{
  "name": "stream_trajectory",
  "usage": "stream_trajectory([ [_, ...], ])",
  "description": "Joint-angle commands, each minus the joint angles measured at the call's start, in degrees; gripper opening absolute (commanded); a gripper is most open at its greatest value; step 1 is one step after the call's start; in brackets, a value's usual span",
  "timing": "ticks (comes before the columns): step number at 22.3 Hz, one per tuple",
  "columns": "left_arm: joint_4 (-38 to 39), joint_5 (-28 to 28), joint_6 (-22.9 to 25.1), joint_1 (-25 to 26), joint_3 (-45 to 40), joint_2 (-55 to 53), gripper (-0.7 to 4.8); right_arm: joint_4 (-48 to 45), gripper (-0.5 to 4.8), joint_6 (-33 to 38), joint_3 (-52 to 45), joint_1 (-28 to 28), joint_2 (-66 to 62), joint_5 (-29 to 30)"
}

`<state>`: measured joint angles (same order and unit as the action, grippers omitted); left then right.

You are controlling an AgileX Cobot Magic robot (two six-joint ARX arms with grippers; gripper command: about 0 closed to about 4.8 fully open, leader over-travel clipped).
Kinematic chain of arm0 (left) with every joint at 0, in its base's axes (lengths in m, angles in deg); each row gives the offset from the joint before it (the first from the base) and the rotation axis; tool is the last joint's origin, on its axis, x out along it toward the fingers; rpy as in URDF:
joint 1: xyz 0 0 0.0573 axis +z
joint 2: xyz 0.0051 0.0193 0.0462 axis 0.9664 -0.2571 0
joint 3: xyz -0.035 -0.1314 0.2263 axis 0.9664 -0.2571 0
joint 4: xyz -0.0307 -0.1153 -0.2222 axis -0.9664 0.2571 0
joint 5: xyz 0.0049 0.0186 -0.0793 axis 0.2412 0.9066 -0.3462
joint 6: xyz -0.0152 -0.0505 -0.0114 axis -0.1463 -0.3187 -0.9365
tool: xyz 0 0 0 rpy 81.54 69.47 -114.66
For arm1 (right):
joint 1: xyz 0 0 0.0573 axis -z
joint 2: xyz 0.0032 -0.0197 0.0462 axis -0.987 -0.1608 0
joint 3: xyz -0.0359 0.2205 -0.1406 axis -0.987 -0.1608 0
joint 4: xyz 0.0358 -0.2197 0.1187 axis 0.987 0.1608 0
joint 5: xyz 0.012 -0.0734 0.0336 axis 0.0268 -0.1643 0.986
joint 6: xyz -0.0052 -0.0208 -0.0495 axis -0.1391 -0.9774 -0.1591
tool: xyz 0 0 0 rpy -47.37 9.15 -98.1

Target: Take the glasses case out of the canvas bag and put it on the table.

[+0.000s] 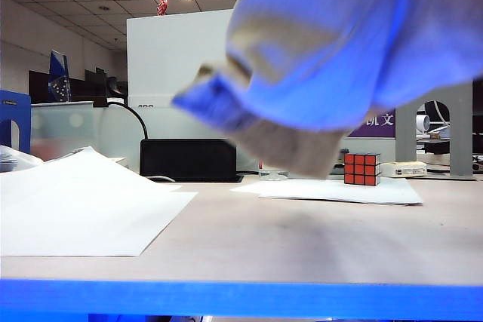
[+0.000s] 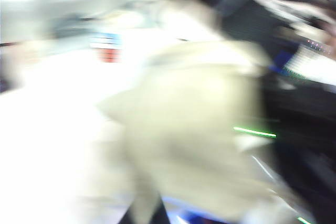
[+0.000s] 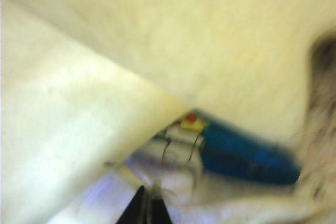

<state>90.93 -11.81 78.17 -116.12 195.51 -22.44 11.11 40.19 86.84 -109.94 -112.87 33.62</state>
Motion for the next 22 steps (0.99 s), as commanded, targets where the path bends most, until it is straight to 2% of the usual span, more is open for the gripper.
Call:
stream_trajectory([
  [1, -3.9, 7.8, 1.7, 10.5, -9.2, 0.0, -0.01, 6.9, -0.09, -0.3, 0.5, 0.1, 5.9, 0.2],
  [3, -10.4, 10.1, 1.7, 17.2, -15.7, 0.0, -0.01, 14.5, -0.09, -3.7, 0.5, 0.0, 7.3, 1.7],
  [4, -14.0, 10.7, 1.7, 22.2, -18.8, -0.1, -0.02, 15.6, -0.09, -3.6, 0.2, -0.7, 8.9, 5.0],
  [6, -16.8, 8.3, 0.6, 29.8, -23.6, -1.2, -0.02, 15.8, -0.09, -3.4, 0.3, -1.6, 12.9, 5.9],
  [8, -15.8, 4.9, -0.4, 32.5, -27.3, -2.3, -0.02, 14.4, -0.09, -3.1, 0.3, -1.6, 16.6, 6.2],
  [10, -15.1, 0.1, 0.4, 32.9, -32.5, -2.2, -0.02, 12.1, -0.09, -1.9, 0.3, -1.8, 19.1, 5.5],
  [11, -15.2, -3.3, -0.2, 31.0, -36.3, -1.9, -0.02, 11.0, -0.09, -2.1, 0.3, -1.6, 20.4, 2.7],
  [14, -15.1, -8.1, -0.9, 23.9, -42.3, -0.9, -0.02, 8.6, -0.09, -2.7, 0.2, -1.6, 21.4, -1.2],
  [15, -15.7, -10.6, -0.9, 19.0, -44.4, 0.0, -0.01, 6.3, -0.09, -2.6, 0.0, -1.6, 21.4, -2.7],
  [16, -16.1, -10.3, -1.1, 16.0, -44.9, 0.4, -0.01, 5.0, -0.09, -2.6, -0.3, -1.6, 21.4, -3.9],
  [17, -16.5, -8.2, -1.6, 9.2, -45.2, 0.8, -0.02, 2.5, -0.09, -3.0, -0.6, -1.6, 21.4, -7.7],
  [18, -16.4, -7.8, -1.8, 6.6, -45.2, 1.2, -0.01, 1.1, -0.09, -3.2, -0.6, -1.5, 21.4, -9.5],
  [19, -16.4, -7.1, -3.3, 1.1, -45.2, 1.5, -0.01, -1.3, -0.09, -3.2, -0.6, -1.6, 21.4, -10.4],
  [20, -16.5, -6.6, -4.1, -1.3, -45.2, 1.5, -0.01, -2.4, -0.09, -3.1, -0.6, -1.6, 21.3, -10.8],
  [21, -16.5, -6.2, -6.8, -5.7, -45.2, 1.5, -0.01, -4.4, -0.09, -3.1, -0.5, -1.5, 21.2, -16.2],
  [22, -16.4, -6.3, -8.5, -7.5, -45.2, 1.6, -0.01, -4.9, -0.09, -3.9, -0.5, -1.5, 21.2, -18.6],
])
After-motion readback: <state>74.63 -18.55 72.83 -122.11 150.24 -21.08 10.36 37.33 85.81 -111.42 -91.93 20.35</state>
